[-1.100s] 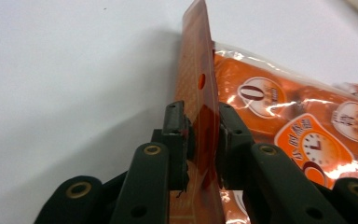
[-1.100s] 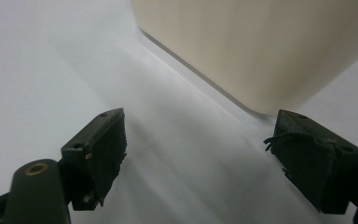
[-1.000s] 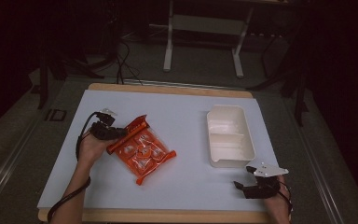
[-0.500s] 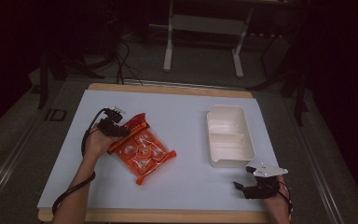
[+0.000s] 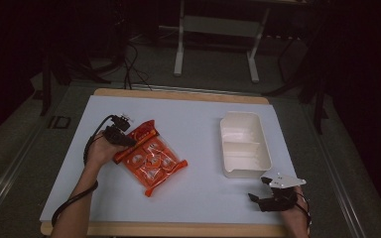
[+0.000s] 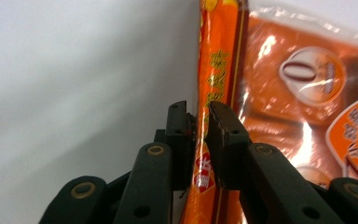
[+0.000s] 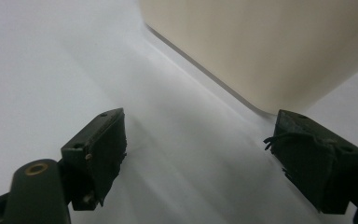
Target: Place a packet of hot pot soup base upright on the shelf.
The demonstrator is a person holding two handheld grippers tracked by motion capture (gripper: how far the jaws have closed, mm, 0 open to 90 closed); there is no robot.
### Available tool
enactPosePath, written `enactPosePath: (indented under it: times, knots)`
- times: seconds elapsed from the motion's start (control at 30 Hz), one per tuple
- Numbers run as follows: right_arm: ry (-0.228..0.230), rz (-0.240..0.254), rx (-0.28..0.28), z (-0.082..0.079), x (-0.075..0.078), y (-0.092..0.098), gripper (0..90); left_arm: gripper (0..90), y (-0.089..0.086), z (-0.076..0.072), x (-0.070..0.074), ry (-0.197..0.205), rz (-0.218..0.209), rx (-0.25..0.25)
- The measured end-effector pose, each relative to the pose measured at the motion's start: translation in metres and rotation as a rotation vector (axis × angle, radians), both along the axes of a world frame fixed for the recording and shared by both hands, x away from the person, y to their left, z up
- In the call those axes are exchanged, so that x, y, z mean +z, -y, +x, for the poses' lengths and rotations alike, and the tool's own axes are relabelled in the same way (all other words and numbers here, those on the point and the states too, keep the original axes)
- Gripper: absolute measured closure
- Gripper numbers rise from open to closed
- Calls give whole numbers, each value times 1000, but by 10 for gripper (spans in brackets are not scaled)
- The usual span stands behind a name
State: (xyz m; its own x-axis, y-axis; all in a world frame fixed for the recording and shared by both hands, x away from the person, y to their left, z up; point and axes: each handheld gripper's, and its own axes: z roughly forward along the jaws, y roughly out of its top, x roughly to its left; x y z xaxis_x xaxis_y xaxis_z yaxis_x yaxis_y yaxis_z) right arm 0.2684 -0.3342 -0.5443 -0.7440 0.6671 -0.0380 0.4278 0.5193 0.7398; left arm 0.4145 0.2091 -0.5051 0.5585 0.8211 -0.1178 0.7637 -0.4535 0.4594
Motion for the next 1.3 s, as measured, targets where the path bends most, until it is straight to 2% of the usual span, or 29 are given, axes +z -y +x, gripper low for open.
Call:
enactPosePath:
  times: [0.07,0.1,0.23,0.4,0.53,0.6,0.7,0.8,0.9,1.0,1.3]
  knots:
    - [0,1,1,0,0,0,176,800,-5,-1,-5,-23,-3,1]
    - [0,2,0,0,0,0,176,799,-10,-2,-8,-26,-33,1]
    - [0,3,2,0,0,0,176,800,-16,-7,-10,-28,-60,3]
    - [2,0,2,0,0,0,176,817,-22,-19,-11,-28,-62,-11]
    - [1,0,4,0,0,0,176,835,-28,-26,-12,-34,-89,20]
    - [2,-1,5,0,0,0,176,838,-30,-28,-14,-36,-118,40]
    - [1,-2,4,0,0,-1,176,862,-31,-30,-15,-26,-128,33]
    - [1,1,3,0,0,0,176,889,-28,-30,-14,-23,-105,22]
    - [0,2,6,0,-1,0,176,894,-25,-31,-11,-23,-87,39]
    - [-3,1,7,0,-1,-1,175,896,-26,-32,-8,-17,-93,36]
    - [0,2,6,0,0,0,176,896,-27,-32,15,-2,-119,35]
